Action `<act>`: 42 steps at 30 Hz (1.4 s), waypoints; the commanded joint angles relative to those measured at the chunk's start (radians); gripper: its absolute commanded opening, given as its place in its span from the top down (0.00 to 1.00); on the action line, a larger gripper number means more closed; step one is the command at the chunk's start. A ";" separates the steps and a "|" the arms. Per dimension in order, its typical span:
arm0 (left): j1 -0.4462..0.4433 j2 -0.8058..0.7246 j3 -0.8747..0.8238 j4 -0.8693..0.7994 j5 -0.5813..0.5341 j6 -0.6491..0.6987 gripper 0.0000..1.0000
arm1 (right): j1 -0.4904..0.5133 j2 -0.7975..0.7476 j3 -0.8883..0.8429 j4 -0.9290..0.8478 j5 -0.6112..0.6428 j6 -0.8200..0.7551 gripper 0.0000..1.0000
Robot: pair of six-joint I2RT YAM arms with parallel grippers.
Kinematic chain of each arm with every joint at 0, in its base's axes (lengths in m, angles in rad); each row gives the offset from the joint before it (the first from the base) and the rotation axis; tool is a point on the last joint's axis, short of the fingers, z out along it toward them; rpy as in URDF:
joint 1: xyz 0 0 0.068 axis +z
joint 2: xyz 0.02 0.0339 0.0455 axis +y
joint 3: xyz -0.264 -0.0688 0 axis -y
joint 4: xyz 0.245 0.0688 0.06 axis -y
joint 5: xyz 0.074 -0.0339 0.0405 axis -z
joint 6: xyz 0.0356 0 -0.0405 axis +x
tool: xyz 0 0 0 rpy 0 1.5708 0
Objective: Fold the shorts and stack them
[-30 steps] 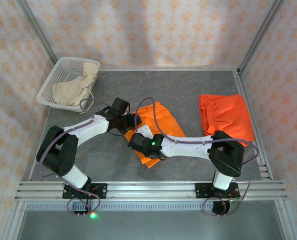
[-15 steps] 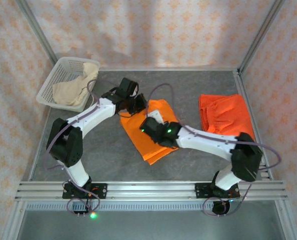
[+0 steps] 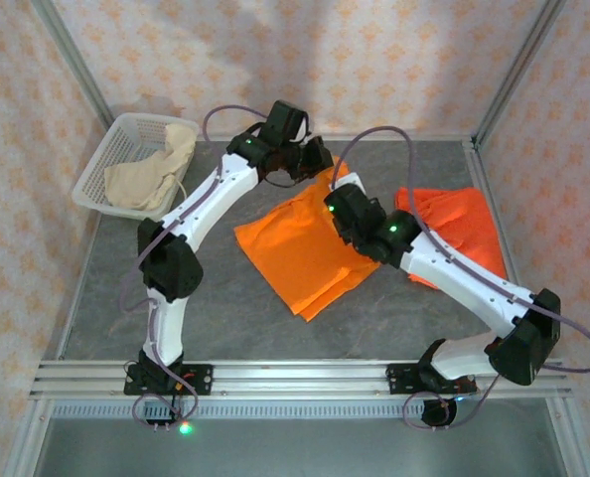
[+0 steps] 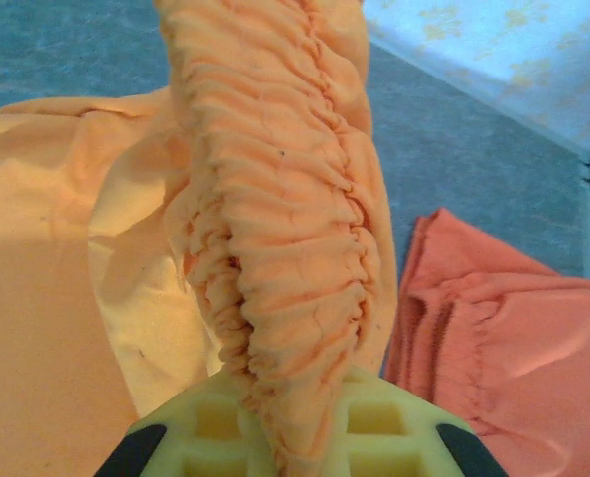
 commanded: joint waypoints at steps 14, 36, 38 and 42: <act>0.030 -0.196 -0.236 -0.002 -0.138 0.149 1.00 | 0.087 0.028 -0.002 -0.054 -0.050 -0.043 0.93; 0.064 -0.385 -1.055 0.364 -0.193 0.118 0.98 | 0.316 0.353 -0.172 0.078 -0.274 0.179 0.79; 0.064 -0.383 -1.096 0.388 -0.200 0.110 0.97 | 0.316 0.388 -0.173 0.062 -0.307 0.195 0.76; 0.063 -0.381 -1.162 0.428 -0.208 0.094 0.94 | 0.317 0.443 -0.167 0.045 -0.411 0.211 0.71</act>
